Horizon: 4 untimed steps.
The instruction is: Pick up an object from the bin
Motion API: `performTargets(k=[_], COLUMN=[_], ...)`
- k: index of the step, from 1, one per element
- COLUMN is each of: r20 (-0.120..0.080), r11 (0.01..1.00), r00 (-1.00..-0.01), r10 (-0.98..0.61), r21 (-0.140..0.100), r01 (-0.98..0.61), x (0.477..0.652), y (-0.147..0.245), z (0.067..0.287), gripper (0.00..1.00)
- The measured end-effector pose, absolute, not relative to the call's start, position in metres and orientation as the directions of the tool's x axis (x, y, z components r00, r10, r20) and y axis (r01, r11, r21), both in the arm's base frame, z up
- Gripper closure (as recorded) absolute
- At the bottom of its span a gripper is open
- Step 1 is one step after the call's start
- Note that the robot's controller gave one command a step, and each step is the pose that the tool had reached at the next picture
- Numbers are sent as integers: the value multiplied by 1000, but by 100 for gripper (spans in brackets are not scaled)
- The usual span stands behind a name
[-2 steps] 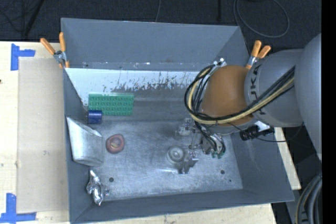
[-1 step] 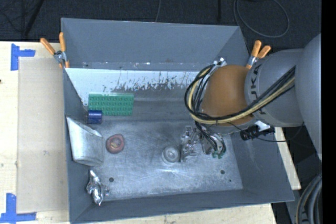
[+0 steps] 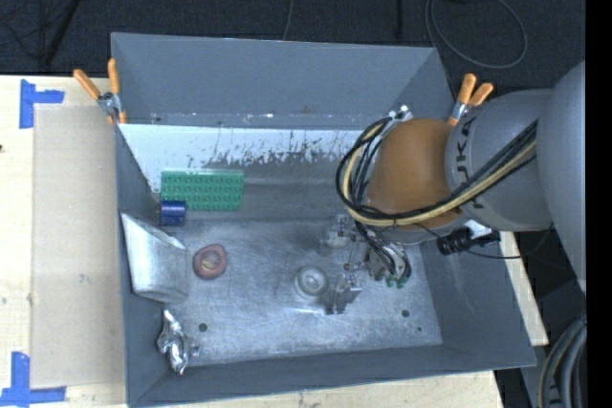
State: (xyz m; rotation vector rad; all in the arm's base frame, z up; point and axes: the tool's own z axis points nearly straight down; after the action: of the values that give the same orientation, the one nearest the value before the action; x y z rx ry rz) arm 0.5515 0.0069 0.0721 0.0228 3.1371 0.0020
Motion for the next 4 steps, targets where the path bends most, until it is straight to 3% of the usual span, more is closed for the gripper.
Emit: performTargets(k=[1,2,3,4], r20=[-7,-6,-7,-7], r11=[1000,1000,999,1000], r00=[-1000,-1000,-999,-1000], r10=[-10,10,38,-16], r21=[3,1,2,1], r01=[-10,10,38,-16], x=[587,576,574,557], y=[95,13,74,28], z=[73,73,73,73], gripper=[0,0,0,0])
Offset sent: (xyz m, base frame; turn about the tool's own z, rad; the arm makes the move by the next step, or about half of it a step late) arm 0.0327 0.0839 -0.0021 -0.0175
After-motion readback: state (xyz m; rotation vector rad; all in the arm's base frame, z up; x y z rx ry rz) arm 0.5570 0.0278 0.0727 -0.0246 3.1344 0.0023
